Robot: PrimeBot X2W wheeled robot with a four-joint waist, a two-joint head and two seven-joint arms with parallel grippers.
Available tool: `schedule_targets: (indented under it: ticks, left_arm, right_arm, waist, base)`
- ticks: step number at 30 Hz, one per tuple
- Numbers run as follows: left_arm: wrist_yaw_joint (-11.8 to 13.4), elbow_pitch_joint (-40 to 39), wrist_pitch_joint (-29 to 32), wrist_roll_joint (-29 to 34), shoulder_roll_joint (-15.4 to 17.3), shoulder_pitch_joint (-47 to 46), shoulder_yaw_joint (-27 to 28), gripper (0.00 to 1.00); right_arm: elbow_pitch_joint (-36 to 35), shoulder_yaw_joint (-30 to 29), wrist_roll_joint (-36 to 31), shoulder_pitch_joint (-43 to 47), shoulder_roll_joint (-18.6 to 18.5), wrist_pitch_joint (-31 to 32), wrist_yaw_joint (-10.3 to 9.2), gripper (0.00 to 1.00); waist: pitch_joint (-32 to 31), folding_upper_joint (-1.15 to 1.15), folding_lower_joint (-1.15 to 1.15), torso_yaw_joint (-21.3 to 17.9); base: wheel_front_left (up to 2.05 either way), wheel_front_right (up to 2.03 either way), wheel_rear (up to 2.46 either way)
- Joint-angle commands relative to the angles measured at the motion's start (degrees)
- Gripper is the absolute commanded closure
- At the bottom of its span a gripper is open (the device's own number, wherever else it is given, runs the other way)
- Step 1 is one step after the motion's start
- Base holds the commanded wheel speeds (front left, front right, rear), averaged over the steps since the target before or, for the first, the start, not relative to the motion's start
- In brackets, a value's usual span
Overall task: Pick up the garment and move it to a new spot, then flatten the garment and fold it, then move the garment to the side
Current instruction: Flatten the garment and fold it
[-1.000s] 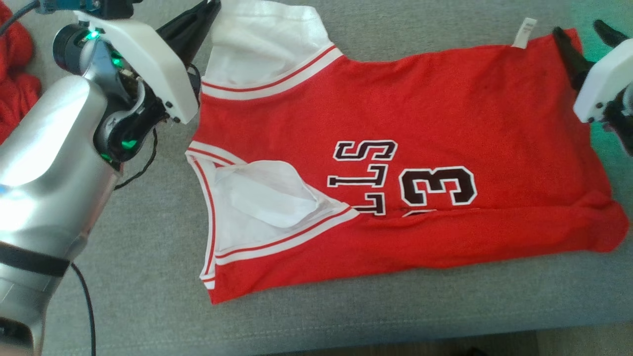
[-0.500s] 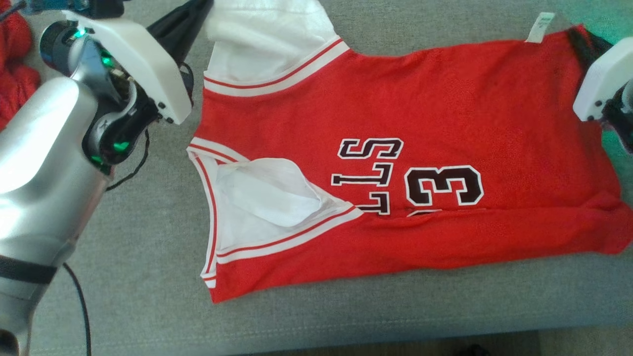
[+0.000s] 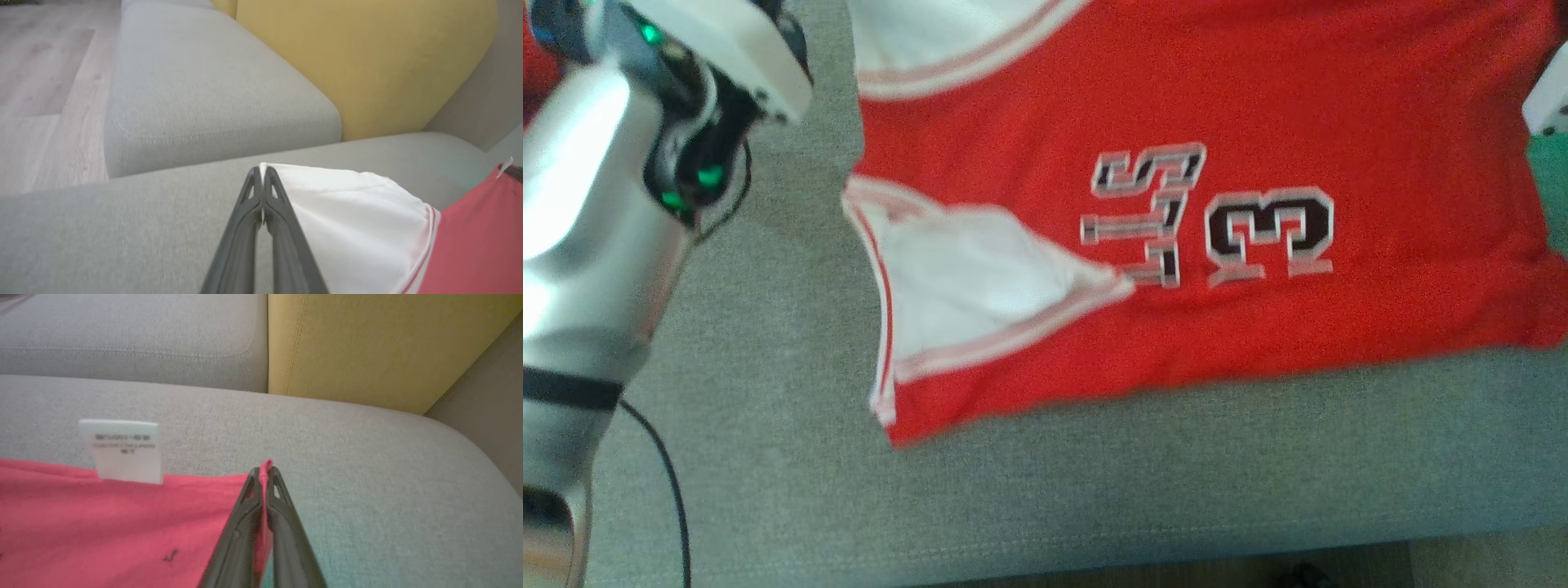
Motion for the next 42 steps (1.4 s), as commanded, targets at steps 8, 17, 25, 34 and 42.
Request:
schedule_targets:
  ticks: [8,17,25,34,42]
  left_arm:
    - [-0.6,7.4,-6.9,1.5,-1.8,-7.4,3.3,1.00]
    - [-3.6,9.6,-7.5,1.8,-1.1,-4.3,0.9,1.00]
    - [-4.7,3.5,-4.7,0.9,3.2,3.8,-1.6,1.00]
    - [-2.4,-11.4,3.5,-1.9,11.3,16.9,-4.6,1.00]
    - [0.9,-21.4,8.9,-3.1,15.7,24.8,-7.5,1.00]
  right_arm:
    - [5.3,-1.1,-2.4,-2.9,3.0,-7.3,0.10,1.00]
    - [5.0,0.6,0.0,0.5,3.3,-9.1,0.10,1.00]
    - [0.0,4.1,5.1,7.8,0.3,-6.0,0.10,1.00]
    - [-9.1,8.0,12.4,17.6,-6.7,2.6,0.10,1.00]
    - [-16.3,10.1,15.9,23.0,-11.4,9.5,0.10,1.00]
  waist:
    - [-0.4,0.00,0.00,-0.5]
    - [-3.4,0.00,0.00,-0.9]
    - [-8.5,0.00,0.00,-1.0]
    - [-13.5,0.00,0.00,-0.9]
    - [-15.3,0.00,0.00,-1.5]
  base:
    - [0.00,0.00,0.00]
    - [0.00,0.00,0.00]
    - [0.00,0.00,0.00]
    - [0.00,0.00,0.00]
    - [0.00,0.00,0.00]
